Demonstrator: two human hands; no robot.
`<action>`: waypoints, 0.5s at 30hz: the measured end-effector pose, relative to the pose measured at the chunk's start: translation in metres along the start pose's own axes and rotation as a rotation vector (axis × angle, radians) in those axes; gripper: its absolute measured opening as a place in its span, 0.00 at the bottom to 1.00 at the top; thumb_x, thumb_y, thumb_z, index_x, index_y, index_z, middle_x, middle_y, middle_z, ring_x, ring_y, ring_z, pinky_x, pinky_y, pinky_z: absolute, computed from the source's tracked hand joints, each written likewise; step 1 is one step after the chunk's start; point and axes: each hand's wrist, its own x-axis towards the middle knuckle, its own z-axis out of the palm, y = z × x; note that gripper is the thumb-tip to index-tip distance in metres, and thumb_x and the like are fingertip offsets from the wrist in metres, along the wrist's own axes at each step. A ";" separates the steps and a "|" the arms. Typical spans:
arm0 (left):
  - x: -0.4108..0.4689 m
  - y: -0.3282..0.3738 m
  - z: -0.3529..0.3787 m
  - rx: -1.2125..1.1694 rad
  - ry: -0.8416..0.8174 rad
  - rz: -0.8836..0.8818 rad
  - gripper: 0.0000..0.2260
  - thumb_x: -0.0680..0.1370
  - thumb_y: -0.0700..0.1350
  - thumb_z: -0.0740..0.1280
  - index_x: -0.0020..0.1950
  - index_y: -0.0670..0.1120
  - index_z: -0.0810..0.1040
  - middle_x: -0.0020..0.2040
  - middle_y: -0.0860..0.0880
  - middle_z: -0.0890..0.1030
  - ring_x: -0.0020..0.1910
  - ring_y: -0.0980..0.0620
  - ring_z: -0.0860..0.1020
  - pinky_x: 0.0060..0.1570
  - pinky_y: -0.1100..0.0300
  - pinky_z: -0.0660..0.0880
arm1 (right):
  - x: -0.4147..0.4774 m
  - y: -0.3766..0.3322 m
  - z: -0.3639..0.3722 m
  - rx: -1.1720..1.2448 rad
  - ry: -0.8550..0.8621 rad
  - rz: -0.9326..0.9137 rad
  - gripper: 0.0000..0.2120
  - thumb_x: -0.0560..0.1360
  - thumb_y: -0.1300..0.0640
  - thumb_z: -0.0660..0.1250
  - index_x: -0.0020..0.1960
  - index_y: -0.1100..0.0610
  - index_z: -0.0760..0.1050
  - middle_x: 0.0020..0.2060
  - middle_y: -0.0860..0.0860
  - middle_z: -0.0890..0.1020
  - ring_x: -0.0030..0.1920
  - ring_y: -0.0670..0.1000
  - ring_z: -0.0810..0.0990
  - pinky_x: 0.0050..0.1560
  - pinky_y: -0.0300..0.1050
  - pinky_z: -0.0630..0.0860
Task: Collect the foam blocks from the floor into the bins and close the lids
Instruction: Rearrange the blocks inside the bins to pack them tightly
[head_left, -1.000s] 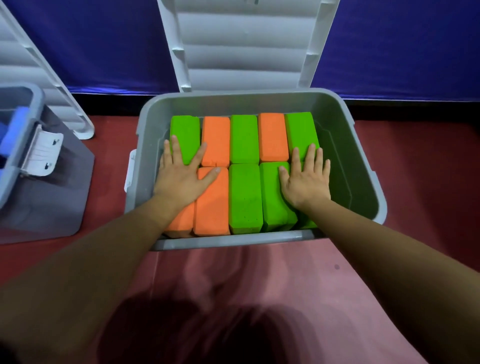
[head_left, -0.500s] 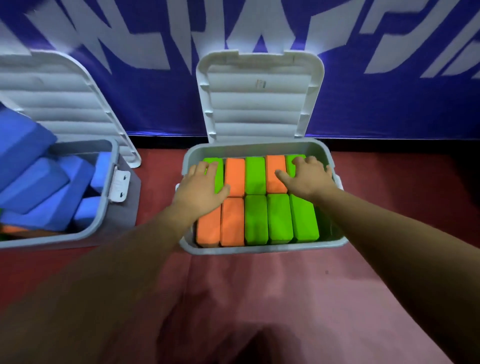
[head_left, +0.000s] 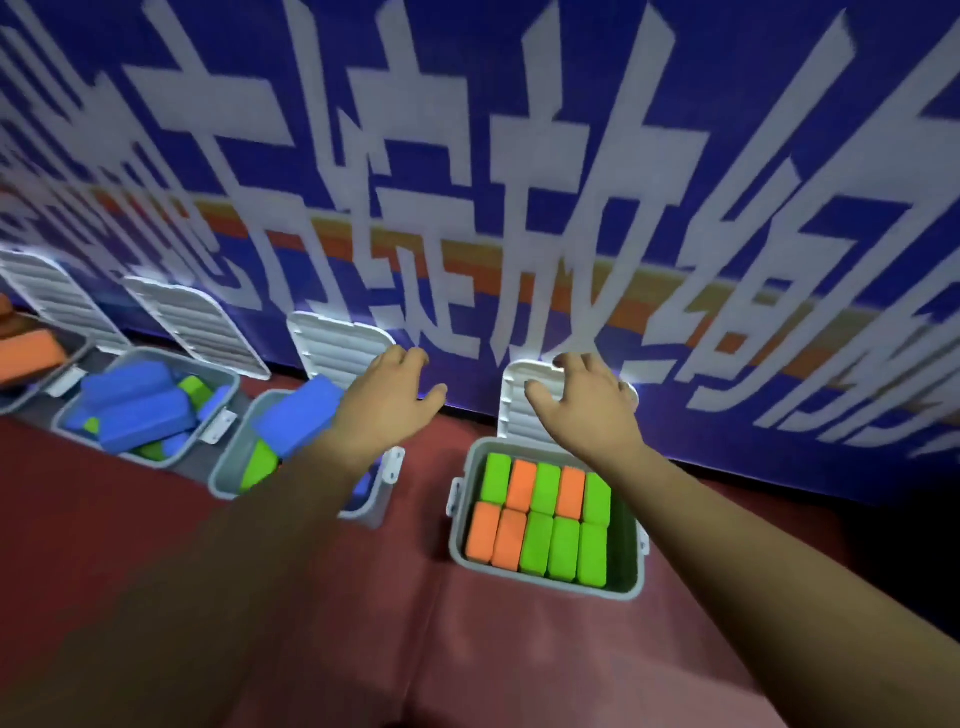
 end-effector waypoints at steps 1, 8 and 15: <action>-0.006 -0.003 -0.030 -0.015 0.019 -0.019 0.21 0.79 0.55 0.63 0.67 0.44 0.71 0.65 0.44 0.72 0.65 0.44 0.71 0.61 0.47 0.71 | -0.005 -0.022 -0.019 -0.003 -0.009 -0.035 0.25 0.77 0.39 0.59 0.68 0.53 0.71 0.65 0.54 0.73 0.66 0.58 0.71 0.70 0.57 0.62; -0.057 -0.079 -0.173 -0.052 0.214 -0.114 0.20 0.79 0.53 0.65 0.65 0.42 0.73 0.61 0.42 0.74 0.60 0.40 0.74 0.59 0.46 0.72 | -0.029 -0.162 -0.065 -0.001 -0.009 -0.161 0.28 0.77 0.38 0.59 0.70 0.54 0.68 0.65 0.55 0.71 0.66 0.59 0.71 0.69 0.59 0.64; -0.098 -0.216 -0.260 -0.046 0.341 -0.128 0.17 0.78 0.51 0.66 0.62 0.41 0.73 0.60 0.41 0.74 0.61 0.41 0.73 0.59 0.49 0.71 | -0.048 -0.308 -0.005 0.023 -0.019 -0.193 0.29 0.77 0.38 0.59 0.70 0.55 0.68 0.65 0.56 0.71 0.64 0.59 0.72 0.67 0.58 0.65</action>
